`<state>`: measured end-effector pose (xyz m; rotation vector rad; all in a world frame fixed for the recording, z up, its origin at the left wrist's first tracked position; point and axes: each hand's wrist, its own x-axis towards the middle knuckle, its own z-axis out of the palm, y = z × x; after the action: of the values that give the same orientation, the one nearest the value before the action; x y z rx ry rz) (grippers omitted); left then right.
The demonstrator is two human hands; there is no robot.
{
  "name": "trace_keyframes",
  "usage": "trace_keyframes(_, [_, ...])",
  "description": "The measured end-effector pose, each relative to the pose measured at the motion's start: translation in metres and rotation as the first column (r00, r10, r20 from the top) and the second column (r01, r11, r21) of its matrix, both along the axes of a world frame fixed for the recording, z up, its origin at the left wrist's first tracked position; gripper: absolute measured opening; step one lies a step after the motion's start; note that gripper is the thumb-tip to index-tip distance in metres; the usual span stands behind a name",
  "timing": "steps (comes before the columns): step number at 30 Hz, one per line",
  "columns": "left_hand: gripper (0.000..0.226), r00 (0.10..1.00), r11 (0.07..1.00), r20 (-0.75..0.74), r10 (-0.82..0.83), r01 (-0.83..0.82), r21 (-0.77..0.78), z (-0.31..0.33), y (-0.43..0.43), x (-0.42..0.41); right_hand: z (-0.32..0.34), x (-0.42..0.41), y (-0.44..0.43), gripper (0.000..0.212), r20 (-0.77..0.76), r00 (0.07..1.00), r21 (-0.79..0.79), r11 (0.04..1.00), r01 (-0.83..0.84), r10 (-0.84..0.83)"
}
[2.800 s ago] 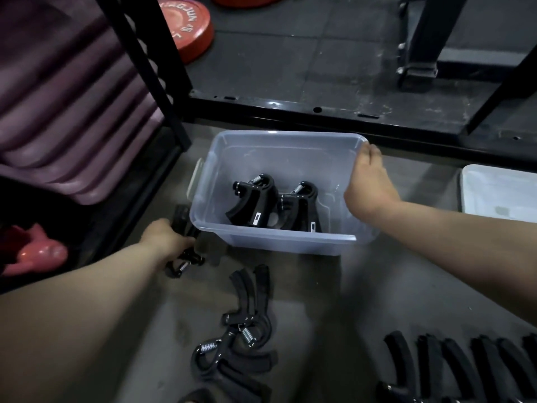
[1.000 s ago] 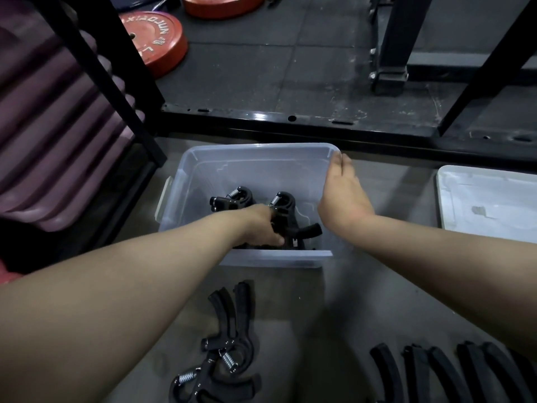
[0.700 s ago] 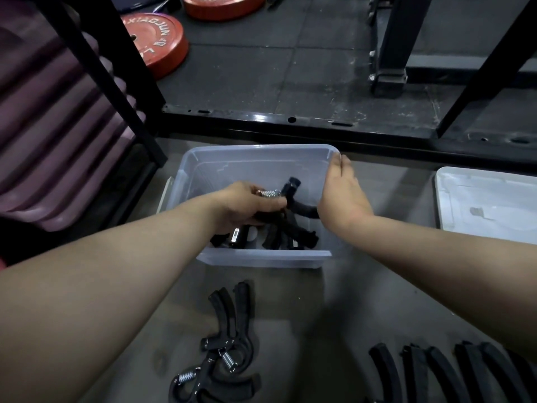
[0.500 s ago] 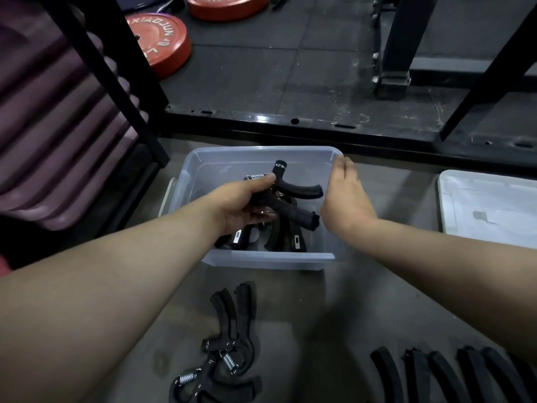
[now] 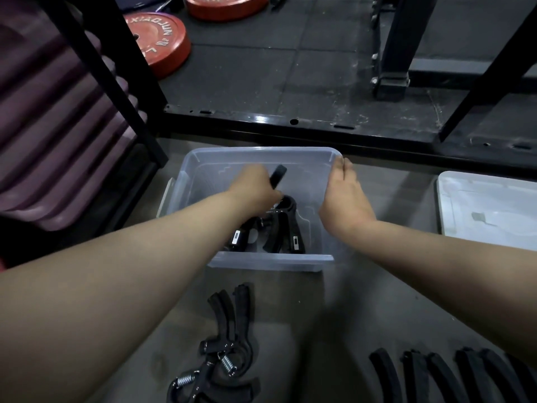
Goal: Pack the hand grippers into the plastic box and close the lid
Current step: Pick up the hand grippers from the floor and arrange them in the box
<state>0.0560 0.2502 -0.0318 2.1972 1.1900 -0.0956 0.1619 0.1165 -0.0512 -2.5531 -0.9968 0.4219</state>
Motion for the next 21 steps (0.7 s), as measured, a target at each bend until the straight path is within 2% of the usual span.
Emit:
trace_keyframes(1, [0.025,0.998,0.999,-0.045,-0.041,0.041,-0.008,-0.005,-0.007,0.005,0.000,0.000,0.000,0.090,0.003,1.000,-0.001,1.000,0.002,-0.002])
trace_keyframes(6, [0.019,0.977,0.961,-0.162,-0.141,0.096,-0.258,-0.035,-0.022,0.011,0.000,0.002,0.000,0.089,-0.001,1.000,0.003,1.000,0.000,0.000])
trace_keyframes(8, [0.018,0.979,0.945,-0.176,-0.100,0.038,-0.324,-0.041,-0.014,0.007,-0.001,0.002,0.000,0.089,-0.006,1.000,0.007,1.000,-0.003,0.003])
trace_keyframes(10, [0.019,0.985,0.966,-0.166,-0.056,0.011,-0.259,-0.040,-0.007,0.002,-0.003,0.003,0.000,0.090,-0.001,1.000,0.013,1.000,0.000,0.000])
trace_keyframes(12, [0.022,0.973,0.995,-0.213,-0.093,0.081,-0.066,-0.039,0.002,-0.004,-0.004,0.003,0.001,0.091,0.003,1.000,0.016,1.000,-0.003,0.003])
trace_keyframes(14, [0.017,0.935,0.982,-0.313,-0.169,0.185,0.022,-0.035,0.000,-0.011,-0.004,0.004,0.001,0.090,-0.004,1.000,0.020,1.000,-0.006,0.006])
trace_keyframes(15, [0.022,0.919,0.977,-0.341,-0.196,0.213,0.013,-0.037,-0.003,-0.013,-0.004,0.004,0.000,0.090,-0.009,1.000,0.025,1.000,-0.008,0.008])
trace_keyframes(18, [0.054,0.899,0.966,-0.360,-0.251,0.255,-0.036,-0.047,-0.017,-0.016,-0.003,0.004,0.000,0.090,-0.018,1.000,0.033,0.999,-0.005,0.006])
trace_keyframes(21, [0.064,0.900,0.966,-0.360,-0.247,0.256,-0.023,-0.053,-0.023,-0.013,-0.002,0.003,0.000,0.091,-0.026,1.000,0.024,1.000,-0.008,0.009])
